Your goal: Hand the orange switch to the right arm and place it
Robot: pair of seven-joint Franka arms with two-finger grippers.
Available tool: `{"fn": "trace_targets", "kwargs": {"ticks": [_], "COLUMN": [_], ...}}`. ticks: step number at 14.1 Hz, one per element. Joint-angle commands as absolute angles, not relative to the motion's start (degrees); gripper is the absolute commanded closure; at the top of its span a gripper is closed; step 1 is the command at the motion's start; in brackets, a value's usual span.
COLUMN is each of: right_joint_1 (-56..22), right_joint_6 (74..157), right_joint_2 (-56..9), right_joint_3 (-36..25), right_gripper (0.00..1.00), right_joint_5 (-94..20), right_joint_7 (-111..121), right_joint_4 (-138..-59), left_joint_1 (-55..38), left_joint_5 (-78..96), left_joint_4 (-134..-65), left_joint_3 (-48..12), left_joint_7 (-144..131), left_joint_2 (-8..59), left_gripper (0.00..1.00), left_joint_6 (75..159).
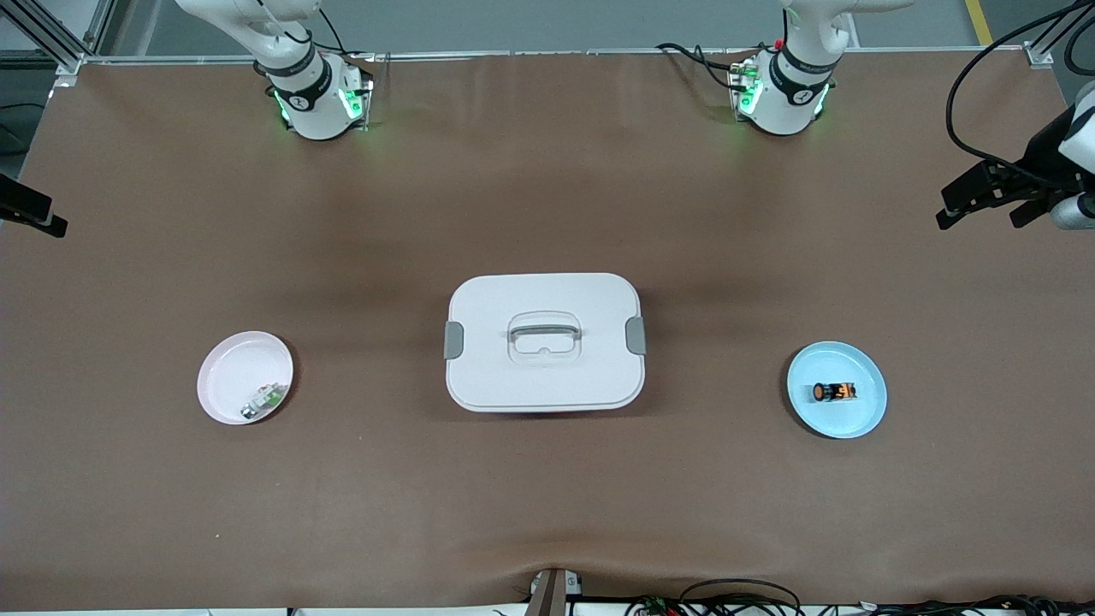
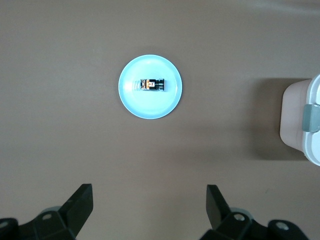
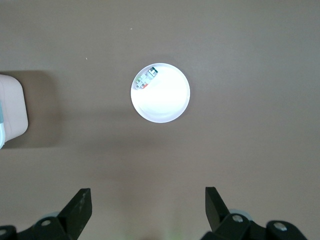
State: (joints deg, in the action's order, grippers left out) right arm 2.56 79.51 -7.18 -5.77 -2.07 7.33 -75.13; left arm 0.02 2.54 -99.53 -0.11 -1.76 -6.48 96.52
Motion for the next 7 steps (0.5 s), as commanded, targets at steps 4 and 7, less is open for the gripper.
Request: {"fn": "trace_targets", "kwargs": {"ticks": [4,7], "right_joint_1": [2.8,2.8], "right_joint_6": [80.8,80.8], "right_joint_2": [-6.2,-6.2], "right_joint_3": [-5.6,-5.6], "right_gripper": [0.0,0.0], "right_joint_5": [-0.8,-0.6], "right_joint_7": [7.7,7.7], "right_joint_4": [-75.6,-75.6], "left_joint_1": [0.0,0.3], "left_joint_5": [1.7,2.5], "left_joint_4": [-98.4,-97.3], "left_joint_3": [-0.2,-0.2], "left_joint_7": [-1.6,-1.5], "left_joint_2": [-5.4,-3.5], "left_gripper": [0.0,0.0], "left_joint_6": [95.9,93.8]}}
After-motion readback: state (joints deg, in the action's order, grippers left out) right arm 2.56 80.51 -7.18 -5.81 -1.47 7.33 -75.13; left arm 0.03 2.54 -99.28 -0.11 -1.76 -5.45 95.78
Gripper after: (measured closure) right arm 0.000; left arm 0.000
